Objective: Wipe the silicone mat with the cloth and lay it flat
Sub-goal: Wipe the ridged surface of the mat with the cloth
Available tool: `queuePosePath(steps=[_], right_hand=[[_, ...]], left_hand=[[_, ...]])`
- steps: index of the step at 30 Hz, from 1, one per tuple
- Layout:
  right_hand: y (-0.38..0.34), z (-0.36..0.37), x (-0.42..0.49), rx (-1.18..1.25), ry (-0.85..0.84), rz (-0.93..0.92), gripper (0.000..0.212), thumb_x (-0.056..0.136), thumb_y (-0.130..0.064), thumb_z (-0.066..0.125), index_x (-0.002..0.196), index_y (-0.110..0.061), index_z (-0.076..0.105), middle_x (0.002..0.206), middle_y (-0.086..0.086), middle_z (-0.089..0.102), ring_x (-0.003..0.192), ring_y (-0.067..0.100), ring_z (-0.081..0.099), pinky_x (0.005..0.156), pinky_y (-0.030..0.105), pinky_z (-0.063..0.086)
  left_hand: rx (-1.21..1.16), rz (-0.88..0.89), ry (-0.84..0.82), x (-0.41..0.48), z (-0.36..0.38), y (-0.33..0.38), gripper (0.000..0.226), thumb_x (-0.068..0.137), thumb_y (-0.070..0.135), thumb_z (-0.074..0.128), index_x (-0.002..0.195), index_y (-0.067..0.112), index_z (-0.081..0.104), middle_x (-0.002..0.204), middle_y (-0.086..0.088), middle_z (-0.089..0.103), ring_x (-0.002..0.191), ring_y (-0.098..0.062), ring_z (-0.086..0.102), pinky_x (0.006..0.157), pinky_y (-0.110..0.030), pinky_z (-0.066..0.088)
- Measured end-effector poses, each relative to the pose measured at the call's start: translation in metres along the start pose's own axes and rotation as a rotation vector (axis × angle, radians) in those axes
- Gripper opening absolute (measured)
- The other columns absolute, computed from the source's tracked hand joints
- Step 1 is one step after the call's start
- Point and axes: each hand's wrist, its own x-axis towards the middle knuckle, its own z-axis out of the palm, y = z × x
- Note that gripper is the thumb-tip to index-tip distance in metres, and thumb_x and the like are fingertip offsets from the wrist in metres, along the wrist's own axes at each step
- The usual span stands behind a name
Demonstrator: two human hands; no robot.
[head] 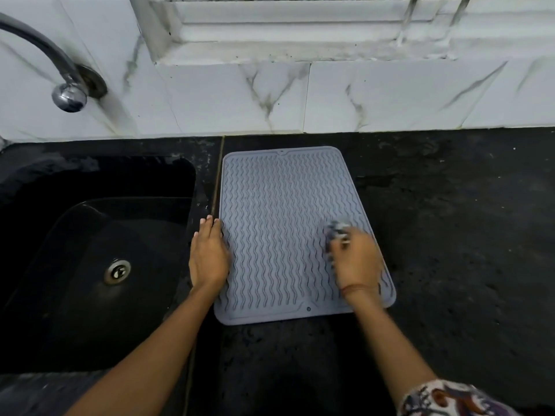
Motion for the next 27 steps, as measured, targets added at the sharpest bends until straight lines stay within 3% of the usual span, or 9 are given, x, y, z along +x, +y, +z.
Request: queuePosePath(steps=[4,6,11,14,17,20,22,24,27], right_hand=[[-0.052,0.027,-0.051,-0.035,-0.214,-0.339,0.036,0.096,-0.029,0.045,0.127,-0.013,0.05,0.122,0.009,0.058,0.102,0.025,0.061,0.083,0.033,0.049],[-0.039,0.016,-0.038,-0.039,-0.226,-0.363,0.035,0.096,-0.028,0.046,0.127,-0.013,0.052,0.121,0.009,0.058,0.103,0.024,0.059,0.085,0.032,0.047],[0.058,-0.033,0.026,-0.129,0.043,0.043,0.03,0.092,-0.024,0.051,0.113,-0.006,0.061,0.112,0.022,0.06,0.099,0.038,0.06,0.08,0.039,0.047],[0.05,-0.027,0.011,-0.067,0.1,0.148,0.026,0.093,-0.023,0.05,0.109,-0.006,0.061,0.107,0.02,0.062,0.092,0.036,0.061,0.076,0.038,0.047],[-0.001,0.007,-0.031,0.048,0.004,-0.032,0.024,0.093,-0.024,0.051,0.113,-0.015,0.06,0.101,0.006,0.067,0.084,0.022,0.064,0.07,0.029,0.049],[-0.047,0.029,-0.075,0.014,-0.094,-0.328,0.03,0.083,-0.024,0.065,0.111,-0.011,0.062,0.096,0.008,0.068,0.075,0.026,0.069,0.061,0.033,0.055],[-0.04,0.02,-0.07,-0.012,-0.112,-0.408,0.031,0.087,-0.027,0.061,0.115,-0.013,0.061,0.104,0.008,0.065,0.085,0.025,0.067,0.069,0.033,0.054],[-0.003,0.003,-0.043,-0.02,-0.126,-0.255,0.03,0.094,-0.027,0.049,0.121,-0.015,0.057,0.116,0.007,0.06,0.099,0.023,0.061,0.082,0.031,0.047],[0.049,-0.026,-0.004,-0.06,0.057,0.043,0.03,0.092,-0.026,0.051,0.115,-0.009,0.06,0.111,0.018,0.061,0.098,0.035,0.06,0.08,0.038,0.048]], left_hand=[[-0.004,0.003,-0.008,0.0,0.0,-0.003,0.041,0.093,0.003,0.036,0.134,0.003,0.036,0.147,-0.016,0.033,0.14,-0.026,0.023,0.118,-0.041,0.018],[-0.009,0.011,-0.014,0.0,-0.001,-0.003,0.04,0.093,0.004,0.035,0.133,0.003,0.037,0.147,-0.016,0.034,0.14,-0.026,0.023,0.118,-0.042,0.018],[-0.012,0.009,-0.012,-0.002,0.0,-0.002,0.04,0.093,0.004,0.033,0.133,0.001,0.038,0.146,-0.017,0.034,0.14,-0.027,0.023,0.118,-0.042,0.018],[0.007,-0.003,0.005,-0.002,0.001,0.0,0.04,0.093,0.002,0.034,0.133,0.001,0.037,0.146,-0.017,0.034,0.14,-0.027,0.023,0.117,-0.041,0.018],[0.016,-0.009,0.005,-0.001,0.002,0.0,0.04,0.092,0.001,0.034,0.132,0.0,0.038,0.146,-0.018,0.035,0.139,-0.028,0.024,0.117,-0.042,0.018],[0.003,0.0,-0.01,0.0,-0.001,0.002,0.039,0.092,0.003,0.034,0.131,0.0,0.039,0.145,-0.018,0.035,0.139,-0.028,0.024,0.117,-0.043,0.019],[-0.023,0.018,-0.037,-0.002,-0.006,-0.001,0.038,0.094,0.006,0.033,0.132,0.001,0.039,0.146,-0.018,0.035,0.14,-0.028,0.023,0.117,-0.043,0.018],[-0.029,0.046,-0.071,-0.007,-0.011,-0.006,0.038,0.096,0.009,0.033,0.133,0.002,0.036,0.147,-0.016,0.034,0.14,-0.027,0.022,0.116,-0.042,0.018],[-0.011,0.054,-0.059,-0.016,-0.013,-0.008,0.039,0.096,0.011,0.033,0.134,0.002,0.035,0.147,-0.015,0.034,0.14,-0.026,0.023,0.116,-0.041,0.018]])
